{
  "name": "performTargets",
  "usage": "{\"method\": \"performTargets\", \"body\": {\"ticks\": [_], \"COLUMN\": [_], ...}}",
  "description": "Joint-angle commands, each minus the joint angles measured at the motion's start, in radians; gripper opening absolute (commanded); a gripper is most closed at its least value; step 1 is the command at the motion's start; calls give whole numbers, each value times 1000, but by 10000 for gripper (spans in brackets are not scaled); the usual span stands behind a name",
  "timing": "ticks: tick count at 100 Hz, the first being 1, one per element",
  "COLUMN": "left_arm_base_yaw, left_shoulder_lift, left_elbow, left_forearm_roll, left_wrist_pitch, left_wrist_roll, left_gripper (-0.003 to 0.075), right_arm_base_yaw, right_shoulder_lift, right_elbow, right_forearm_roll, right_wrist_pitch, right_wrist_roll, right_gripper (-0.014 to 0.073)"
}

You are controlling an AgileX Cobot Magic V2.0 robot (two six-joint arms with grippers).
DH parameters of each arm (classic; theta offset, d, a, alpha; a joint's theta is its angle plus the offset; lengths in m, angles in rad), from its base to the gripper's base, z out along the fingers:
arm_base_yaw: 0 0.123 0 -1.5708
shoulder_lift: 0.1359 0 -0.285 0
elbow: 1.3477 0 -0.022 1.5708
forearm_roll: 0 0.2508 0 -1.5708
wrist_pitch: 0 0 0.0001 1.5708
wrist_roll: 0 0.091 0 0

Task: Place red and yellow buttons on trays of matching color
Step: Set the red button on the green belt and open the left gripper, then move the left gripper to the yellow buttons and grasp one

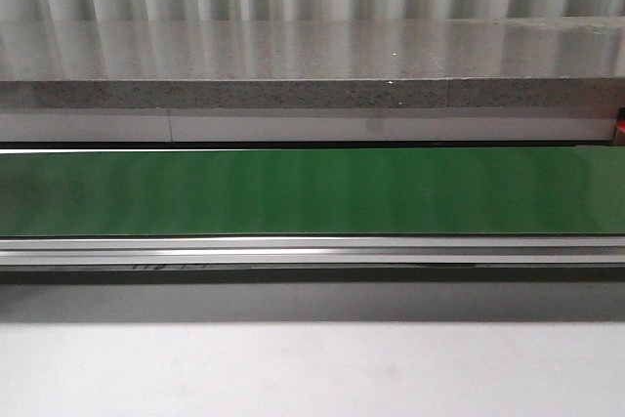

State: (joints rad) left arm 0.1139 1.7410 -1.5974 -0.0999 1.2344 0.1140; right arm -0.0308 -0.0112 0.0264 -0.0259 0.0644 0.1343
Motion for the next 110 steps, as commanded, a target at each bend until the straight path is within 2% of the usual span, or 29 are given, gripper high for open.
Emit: {"method": "performTargets", "body": {"ticks": [1,27,52,110], "left_arm_base_yaw": [2,115,244,348], "left_shoulder_lift": [-42,-36,30,197], "left_elbow": [-89,-141,-140,-140], "left_forearm_roll": [22,61,53,59], "left_wrist_pitch": [-1,-11,44,42], "left_wrist_roll": [-35,-134,-134,-130], "left_gripper": [503,503,502,502], "right_arm_base_yaw": [-7,-7,-7,-7], "right_shoulder_lift": [-13,-13,-13,-13], "right_elbow": [2,2,2,2], "right_forearm_roll": [-10,-10,-10,-10], "right_wrist_pitch": [-73,-73,-73,-73], "right_wrist_roll": [-1,-1,-1,-1], "right_gripper": [-66,-66,-66,-66]}}
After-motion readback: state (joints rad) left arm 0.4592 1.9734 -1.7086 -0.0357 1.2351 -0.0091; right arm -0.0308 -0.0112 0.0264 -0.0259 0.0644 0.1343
